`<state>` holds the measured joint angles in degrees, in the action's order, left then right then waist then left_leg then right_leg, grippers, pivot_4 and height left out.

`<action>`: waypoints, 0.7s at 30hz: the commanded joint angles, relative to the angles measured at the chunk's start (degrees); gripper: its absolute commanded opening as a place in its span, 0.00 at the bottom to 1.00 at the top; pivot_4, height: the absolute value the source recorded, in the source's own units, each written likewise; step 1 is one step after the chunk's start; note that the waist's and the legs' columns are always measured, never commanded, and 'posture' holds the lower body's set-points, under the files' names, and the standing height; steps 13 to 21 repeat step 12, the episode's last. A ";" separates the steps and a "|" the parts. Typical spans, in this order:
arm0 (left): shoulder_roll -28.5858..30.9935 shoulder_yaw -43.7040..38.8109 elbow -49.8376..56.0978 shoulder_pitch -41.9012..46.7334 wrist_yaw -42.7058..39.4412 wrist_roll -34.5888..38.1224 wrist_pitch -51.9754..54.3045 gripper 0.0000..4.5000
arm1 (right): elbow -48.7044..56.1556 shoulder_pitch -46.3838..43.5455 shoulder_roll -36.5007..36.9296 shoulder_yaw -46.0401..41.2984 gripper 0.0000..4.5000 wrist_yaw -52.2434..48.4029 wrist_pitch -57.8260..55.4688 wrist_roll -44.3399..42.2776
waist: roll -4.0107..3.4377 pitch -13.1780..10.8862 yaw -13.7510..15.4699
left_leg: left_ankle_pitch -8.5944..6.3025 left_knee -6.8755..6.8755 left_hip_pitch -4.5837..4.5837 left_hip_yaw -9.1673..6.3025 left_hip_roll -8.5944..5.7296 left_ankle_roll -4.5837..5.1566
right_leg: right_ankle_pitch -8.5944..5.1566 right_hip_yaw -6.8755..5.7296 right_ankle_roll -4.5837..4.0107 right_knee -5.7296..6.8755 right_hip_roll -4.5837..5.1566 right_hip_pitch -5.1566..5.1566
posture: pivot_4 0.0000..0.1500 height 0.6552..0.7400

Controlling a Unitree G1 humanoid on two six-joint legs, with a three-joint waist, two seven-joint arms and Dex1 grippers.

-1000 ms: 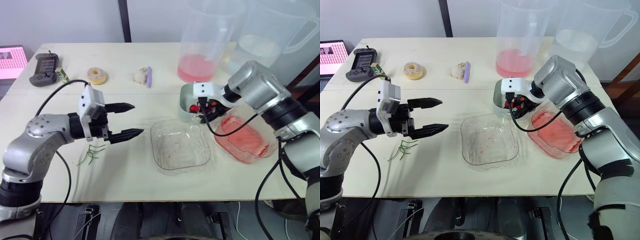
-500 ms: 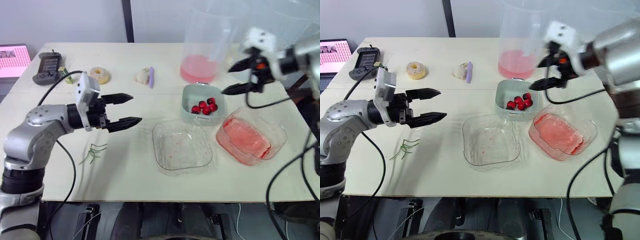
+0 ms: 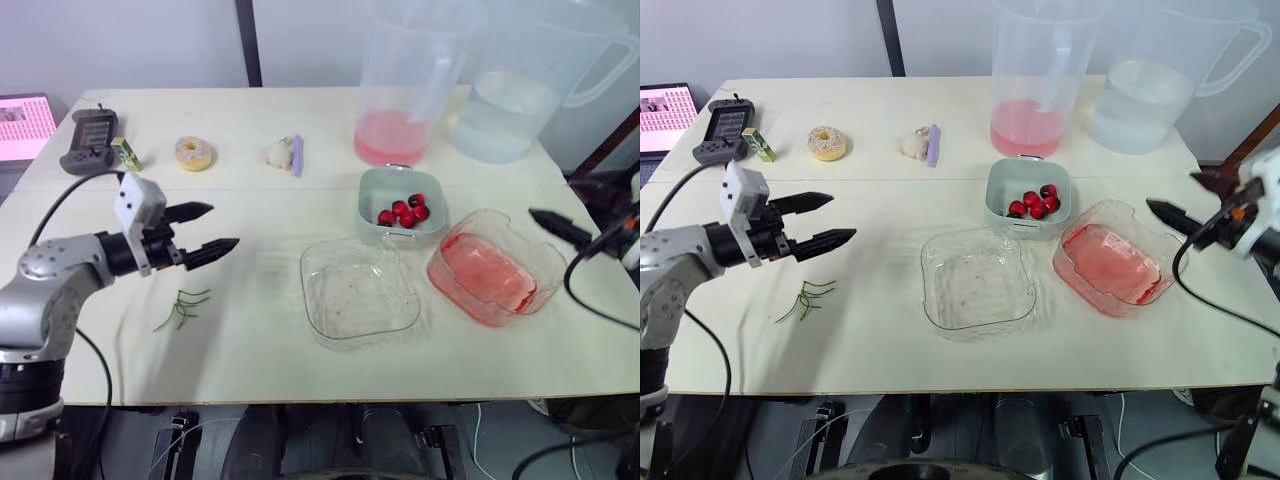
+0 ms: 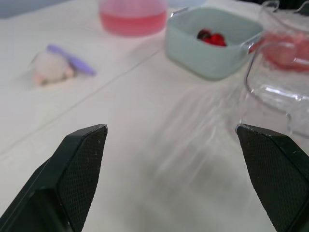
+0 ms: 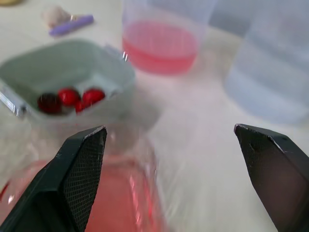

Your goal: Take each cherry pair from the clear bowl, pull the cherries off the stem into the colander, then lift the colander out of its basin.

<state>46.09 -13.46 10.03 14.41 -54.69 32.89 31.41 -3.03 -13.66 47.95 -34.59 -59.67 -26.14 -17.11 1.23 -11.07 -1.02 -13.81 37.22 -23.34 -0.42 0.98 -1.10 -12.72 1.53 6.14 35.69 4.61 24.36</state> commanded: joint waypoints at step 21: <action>1.75 -4.37 4.69 -3.03 1.08 1.96 0.89 1.00 | 5.63 3.77 3.06 1.45 1.00 0.76 3.55 -6.49 | 0.02 0.01 0.22 | 0.00 0.04 0.00 -0.02 0.00 0.00 | -0.06 0.00 -0.09 0.00 0.00 -0.04 | 1.00 1.00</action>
